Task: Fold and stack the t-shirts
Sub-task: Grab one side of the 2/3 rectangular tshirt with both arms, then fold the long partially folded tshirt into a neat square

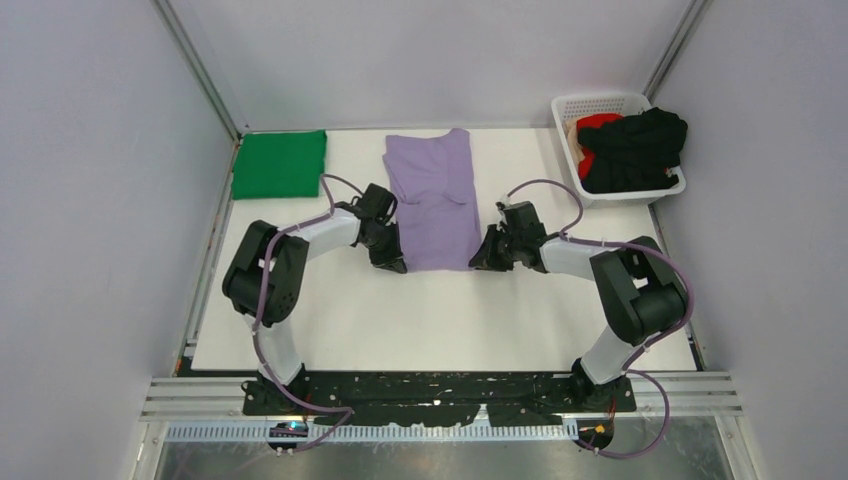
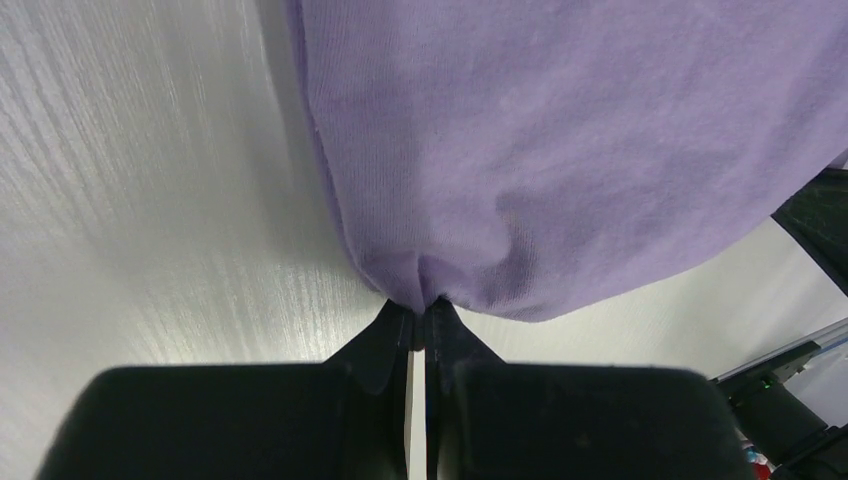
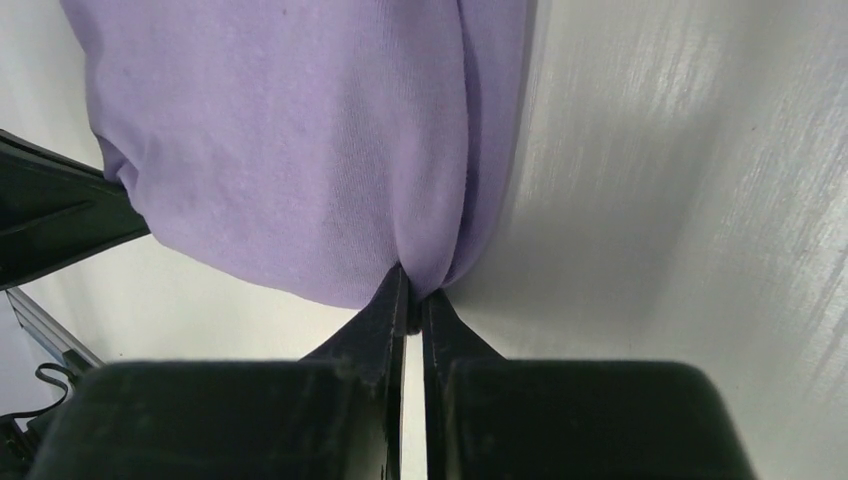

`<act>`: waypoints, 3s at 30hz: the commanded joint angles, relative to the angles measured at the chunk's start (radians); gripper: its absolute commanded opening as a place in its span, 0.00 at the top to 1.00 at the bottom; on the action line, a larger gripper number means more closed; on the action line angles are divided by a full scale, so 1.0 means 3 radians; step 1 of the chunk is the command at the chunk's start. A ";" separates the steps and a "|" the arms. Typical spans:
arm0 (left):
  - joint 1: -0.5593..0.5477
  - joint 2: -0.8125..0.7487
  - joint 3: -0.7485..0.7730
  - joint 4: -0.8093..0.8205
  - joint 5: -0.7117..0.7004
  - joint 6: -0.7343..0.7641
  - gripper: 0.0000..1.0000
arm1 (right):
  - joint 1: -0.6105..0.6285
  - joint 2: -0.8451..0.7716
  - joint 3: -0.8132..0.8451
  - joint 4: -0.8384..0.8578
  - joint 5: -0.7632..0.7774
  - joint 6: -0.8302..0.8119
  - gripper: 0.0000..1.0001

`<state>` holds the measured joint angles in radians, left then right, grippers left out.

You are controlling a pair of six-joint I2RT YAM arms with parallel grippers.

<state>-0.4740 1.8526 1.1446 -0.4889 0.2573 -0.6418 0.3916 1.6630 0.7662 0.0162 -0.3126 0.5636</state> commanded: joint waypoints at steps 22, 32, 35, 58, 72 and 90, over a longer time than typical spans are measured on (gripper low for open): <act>-0.0761 -0.2661 -0.1400 -0.0340 -0.0007 -0.0116 1.00 | 0.0792 -0.2190 -0.0514 -0.1460 -0.0523 -0.0524 0.95; -0.0666 -0.2758 -0.0567 -0.0811 -0.0597 -0.0005 1.00 | 0.0669 -0.2155 0.0203 -0.1636 -0.0190 -0.0426 0.95; -0.0446 -0.2426 -0.0284 -0.0701 -0.0705 0.0025 1.00 | 0.0493 -0.1991 0.0361 -0.1372 0.0061 -0.0287 0.95; 0.0396 -0.0043 0.1442 -0.0347 -0.0485 0.0234 1.00 | -0.0204 0.0049 0.1772 -0.0728 0.0473 -0.0245 0.95; 0.0607 0.1324 0.2897 -0.0977 -0.0508 0.0027 0.50 | -0.0266 0.1470 0.2559 -0.0236 0.0665 0.0138 0.74; 0.0536 0.0838 0.1727 -0.0648 0.0122 0.0415 0.20 | -0.0273 0.0430 0.1772 -0.0297 0.0494 -0.0280 0.04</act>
<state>-0.2981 2.1509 1.7050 -0.7479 0.2184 -0.5564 0.3145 1.9015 1.3903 -0.1349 -0.1303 0.5072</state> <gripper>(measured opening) 0.818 0.955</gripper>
